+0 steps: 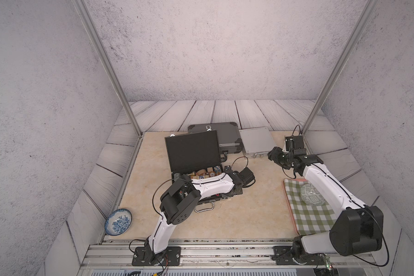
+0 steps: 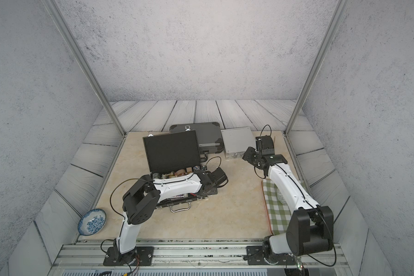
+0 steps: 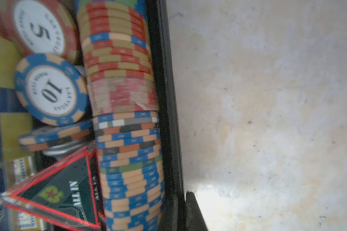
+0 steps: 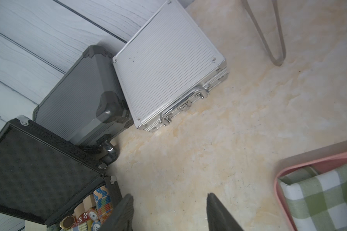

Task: Close the poker set cases
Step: Move the poker set case to the center of the board.

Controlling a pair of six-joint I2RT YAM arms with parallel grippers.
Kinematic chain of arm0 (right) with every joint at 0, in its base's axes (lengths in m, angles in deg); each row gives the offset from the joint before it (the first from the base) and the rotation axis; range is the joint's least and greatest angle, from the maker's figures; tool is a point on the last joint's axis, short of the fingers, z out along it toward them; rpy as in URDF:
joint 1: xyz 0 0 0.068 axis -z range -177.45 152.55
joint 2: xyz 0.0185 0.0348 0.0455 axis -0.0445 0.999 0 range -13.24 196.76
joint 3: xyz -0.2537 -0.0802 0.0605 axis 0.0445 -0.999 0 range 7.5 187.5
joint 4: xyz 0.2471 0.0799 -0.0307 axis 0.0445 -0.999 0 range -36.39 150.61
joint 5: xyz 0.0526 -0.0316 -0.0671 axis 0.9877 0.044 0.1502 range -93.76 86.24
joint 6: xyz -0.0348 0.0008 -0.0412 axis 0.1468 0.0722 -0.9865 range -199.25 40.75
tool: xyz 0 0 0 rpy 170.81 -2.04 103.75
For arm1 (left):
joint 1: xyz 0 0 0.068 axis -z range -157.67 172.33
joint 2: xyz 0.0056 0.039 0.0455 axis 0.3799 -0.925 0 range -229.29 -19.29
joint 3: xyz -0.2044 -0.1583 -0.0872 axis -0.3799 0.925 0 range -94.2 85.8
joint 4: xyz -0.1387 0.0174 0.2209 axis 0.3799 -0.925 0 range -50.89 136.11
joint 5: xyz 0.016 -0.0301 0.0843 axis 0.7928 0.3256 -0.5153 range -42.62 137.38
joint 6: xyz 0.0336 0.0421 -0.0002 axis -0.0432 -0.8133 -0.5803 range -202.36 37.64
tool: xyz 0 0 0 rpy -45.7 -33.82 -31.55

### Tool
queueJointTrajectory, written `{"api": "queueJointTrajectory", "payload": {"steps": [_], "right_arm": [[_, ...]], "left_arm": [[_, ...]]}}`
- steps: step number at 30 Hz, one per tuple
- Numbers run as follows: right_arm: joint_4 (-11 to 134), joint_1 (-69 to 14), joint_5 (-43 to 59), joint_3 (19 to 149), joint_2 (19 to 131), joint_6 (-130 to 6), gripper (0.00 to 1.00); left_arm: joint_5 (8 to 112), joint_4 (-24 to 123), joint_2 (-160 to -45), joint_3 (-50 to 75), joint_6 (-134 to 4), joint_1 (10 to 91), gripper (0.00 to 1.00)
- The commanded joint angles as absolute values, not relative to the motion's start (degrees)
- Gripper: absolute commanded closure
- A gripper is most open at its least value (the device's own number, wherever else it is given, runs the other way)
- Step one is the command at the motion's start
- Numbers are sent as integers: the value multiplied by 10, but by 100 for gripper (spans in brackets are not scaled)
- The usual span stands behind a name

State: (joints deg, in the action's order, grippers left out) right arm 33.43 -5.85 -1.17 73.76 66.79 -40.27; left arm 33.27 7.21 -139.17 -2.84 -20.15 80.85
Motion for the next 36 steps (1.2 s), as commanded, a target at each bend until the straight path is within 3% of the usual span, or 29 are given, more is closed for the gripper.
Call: {"api": "queueJointTrajectory", "payload": {"steps": [1,12,23,30,36], "right_arm": [[312,-45,-25,758,647,-424,40],[298,-28,-12,758,650,-442,40],[292,-27,9,760,661,-468,40],[299,-29,50,763,678,-474,40],[312,-38,107,770,703,-484,40]], "left_arm": [[422,141,-1438,-54,-272,831,97],[451,138,-1499,-152,-260,844,94],[447,199,-1395,-103,-363,825,63],[586,155,-1320,-70,-481,753,60],[736,232,-1244,28,-549,638,60]]}}
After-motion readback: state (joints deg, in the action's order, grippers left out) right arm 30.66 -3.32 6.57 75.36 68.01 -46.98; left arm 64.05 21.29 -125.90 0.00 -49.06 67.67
